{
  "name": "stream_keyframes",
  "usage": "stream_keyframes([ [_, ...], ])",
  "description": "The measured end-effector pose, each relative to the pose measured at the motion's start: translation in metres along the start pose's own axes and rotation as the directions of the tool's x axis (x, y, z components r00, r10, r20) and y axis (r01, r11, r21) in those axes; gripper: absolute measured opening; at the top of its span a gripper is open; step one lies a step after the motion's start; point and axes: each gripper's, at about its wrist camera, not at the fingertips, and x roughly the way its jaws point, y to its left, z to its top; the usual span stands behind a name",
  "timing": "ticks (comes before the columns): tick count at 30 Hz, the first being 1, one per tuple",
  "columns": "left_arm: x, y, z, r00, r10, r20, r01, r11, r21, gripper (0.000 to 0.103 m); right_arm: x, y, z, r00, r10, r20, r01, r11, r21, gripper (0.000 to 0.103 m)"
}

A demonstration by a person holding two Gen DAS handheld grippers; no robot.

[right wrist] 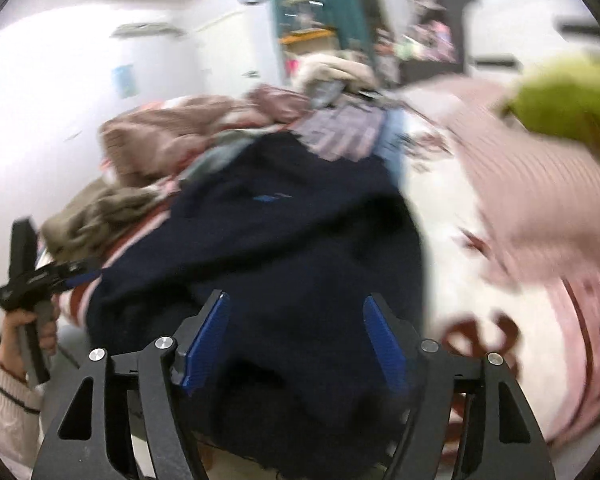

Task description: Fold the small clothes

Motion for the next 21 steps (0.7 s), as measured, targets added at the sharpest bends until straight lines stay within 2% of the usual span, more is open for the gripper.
stream_keyframes([
  [1,0.004,0.003,-0.001,1.000,-0.002,-0.013,0.002,1.000,-0.012,0.083,0.000,-0.016,-0.004,1.000,-0.009,-0.007,0.009,0.999,0.044,0.066],
  [3,0.012,0.005,-0.003,0.999,-0.016,-0.040,0.015,1.000,-0.022,0.082,0.000,-0.041,-0.010,0.999,0.002,-0.032,0.002,0.993,0.115,0.067],
  [6,0.021,0.003,-0.005,0.997,-0.042,-0.064,0.040,0.999,-0.024,0.082,0.011,-0.063,-0.020,0.993,0.074,-0.093,-0.055,0.979,0.195,0.067],
  [12,0.032,-0.002,-0.005,0.996,-0.020,-0.088,0.019,1.000,-0.017,0.078,0.027,-0.063,-0.031,0.983,0.148,-0.112,-0.125,0.973,0.194,0.068],
  [17,0.042,-0.002,-0.003,0.992,-0.051,-0.113,0.047,0.998,-0.040,0.051,0.039,-0.049,-0.029,0.974,0.180,-0.137,-0.158,0.975,0.157,0.066],
  [18,0.043,-0.002,-0.003,0.992,-0.052,-0.115,0.048,0.998,-0.037,0.047,0.040,-0.047,-0.029,0.974,0.177,-0.141,-0.156,0.976,0.153,0.061],
  [20,0.047,-0.004,-0.004,0.991,-0.059,-0.123,0.055,0.998,-0.036,0.034,0.042,-0.042,-0.029,0.974,0.163,-0.158,-0.142,0.980,0.138,0.039],
  [21,0.048,-0.004,-0.004,0.990,-0.067,-0.125,0.063,0.997,-0.037,0.029,0.044,-0.040,-0.030,0.970,0.174,-0.168,-0.152,0.979,0.135,0.021],
])
